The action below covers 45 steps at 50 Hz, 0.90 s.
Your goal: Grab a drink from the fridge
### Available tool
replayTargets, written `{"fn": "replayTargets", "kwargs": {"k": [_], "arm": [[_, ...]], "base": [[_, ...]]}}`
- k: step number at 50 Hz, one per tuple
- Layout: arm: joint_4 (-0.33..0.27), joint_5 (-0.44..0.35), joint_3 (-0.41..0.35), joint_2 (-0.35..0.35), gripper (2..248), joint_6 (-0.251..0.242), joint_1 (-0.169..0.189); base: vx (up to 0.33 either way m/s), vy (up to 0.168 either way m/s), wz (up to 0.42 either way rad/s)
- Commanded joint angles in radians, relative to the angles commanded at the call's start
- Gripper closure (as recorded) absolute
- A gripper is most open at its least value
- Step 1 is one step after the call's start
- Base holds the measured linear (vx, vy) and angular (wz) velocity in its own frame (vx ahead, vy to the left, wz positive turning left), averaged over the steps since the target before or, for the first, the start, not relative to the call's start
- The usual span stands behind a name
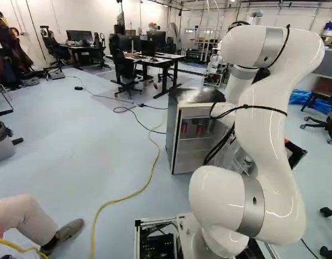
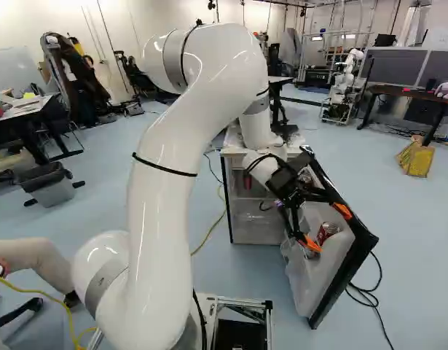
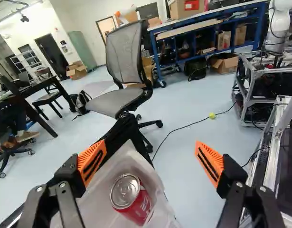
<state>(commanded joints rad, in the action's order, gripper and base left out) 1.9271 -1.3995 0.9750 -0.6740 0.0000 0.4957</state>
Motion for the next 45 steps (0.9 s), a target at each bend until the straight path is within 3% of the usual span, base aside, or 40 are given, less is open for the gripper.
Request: {"fn": "replayTargets", "kwargs": {"k": [10,21,45], "arm": [[0.000,0.008,0.034,-0.014,3,0.000,0.021],[-0.017,0.009,-0.006,0.003,3,0.000,0.020],[-0.242,0.009,-0.164,0.071,3,0.000,0.003]], "base": [[0.000,0.000,0.000],[0.000,0.000,0.000],[0.000,0.000,0.000]]}}
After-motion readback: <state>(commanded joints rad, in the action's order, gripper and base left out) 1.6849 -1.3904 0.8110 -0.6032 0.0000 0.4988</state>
